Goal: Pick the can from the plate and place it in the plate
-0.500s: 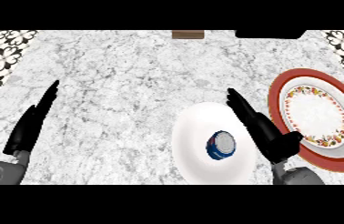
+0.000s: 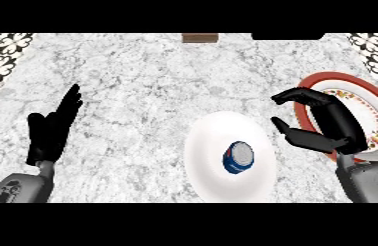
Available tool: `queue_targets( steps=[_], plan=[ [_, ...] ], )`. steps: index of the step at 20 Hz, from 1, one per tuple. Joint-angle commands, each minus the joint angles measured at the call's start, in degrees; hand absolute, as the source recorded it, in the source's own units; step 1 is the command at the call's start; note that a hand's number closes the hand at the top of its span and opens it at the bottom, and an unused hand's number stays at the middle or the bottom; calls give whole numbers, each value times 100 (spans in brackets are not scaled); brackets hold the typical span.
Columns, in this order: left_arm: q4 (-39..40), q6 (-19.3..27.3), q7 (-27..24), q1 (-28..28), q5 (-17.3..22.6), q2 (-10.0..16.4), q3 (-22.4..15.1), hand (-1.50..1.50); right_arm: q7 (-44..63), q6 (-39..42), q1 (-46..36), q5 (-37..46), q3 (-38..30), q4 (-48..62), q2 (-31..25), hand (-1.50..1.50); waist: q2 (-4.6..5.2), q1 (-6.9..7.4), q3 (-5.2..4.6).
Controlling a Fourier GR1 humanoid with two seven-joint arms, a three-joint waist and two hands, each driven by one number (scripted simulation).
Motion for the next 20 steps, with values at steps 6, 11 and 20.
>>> queue_targets(
  steps=[6,11,20],
  plan=[
    [-122,-137,288,-165,196,-417,88,0,-2281,190,1193,756,116,559,265,-150,58,52,41],
    [267,-381,64,-297,197,-359,367,0,-2061,236,960,1400,102,589,-190,-150,61,61,37],
    [-162,-325,337,-54,-40,-651,334,0,-289,392,1190,2152,481,-953,-223,-150,51,65,36]
  ],
)
